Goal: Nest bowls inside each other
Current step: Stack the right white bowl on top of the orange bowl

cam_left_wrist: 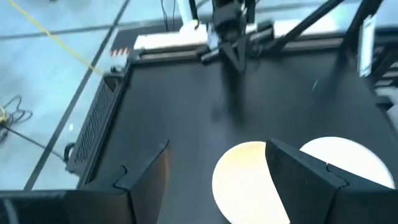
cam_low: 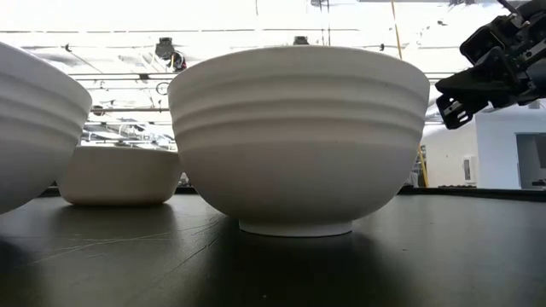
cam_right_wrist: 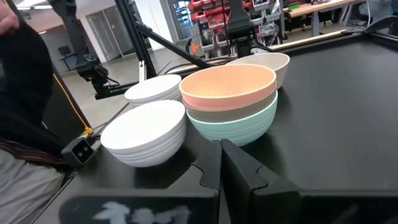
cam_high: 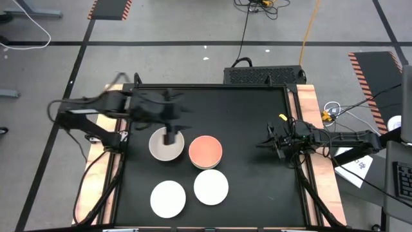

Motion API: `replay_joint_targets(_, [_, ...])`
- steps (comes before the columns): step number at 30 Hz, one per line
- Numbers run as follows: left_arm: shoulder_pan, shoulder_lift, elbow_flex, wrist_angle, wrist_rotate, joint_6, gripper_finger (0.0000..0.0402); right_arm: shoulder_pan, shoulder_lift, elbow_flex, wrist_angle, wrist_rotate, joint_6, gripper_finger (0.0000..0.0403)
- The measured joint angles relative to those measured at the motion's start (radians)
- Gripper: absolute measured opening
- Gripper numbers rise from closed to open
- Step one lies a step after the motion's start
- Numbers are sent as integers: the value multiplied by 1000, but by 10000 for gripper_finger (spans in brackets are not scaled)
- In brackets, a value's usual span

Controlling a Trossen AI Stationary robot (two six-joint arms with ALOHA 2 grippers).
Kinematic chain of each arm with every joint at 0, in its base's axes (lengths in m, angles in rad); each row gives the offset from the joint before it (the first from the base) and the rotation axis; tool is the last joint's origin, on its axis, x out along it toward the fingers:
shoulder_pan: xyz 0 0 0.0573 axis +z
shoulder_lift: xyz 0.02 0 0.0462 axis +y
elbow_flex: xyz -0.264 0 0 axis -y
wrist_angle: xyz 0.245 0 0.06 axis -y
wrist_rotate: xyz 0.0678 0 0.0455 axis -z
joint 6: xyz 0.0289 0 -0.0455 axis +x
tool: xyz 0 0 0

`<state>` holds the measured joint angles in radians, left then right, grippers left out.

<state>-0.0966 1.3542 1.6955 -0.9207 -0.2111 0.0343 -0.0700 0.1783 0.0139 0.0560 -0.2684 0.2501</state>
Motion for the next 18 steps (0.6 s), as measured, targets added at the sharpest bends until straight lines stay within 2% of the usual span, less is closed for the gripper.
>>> replay_joint_targets(5, [-55,-137,-77,-1,-66,-18,266,0,0,0,0,0,-2,0])
replay_joint_targets(10, [-80,-279,-223,33,-155,-56,266,0,0,0,0,0,-3,0])
replay_joint_targets(18, [-98,-541,-540,357,-153,-18,267,0,0,0,0,0,-3,0])
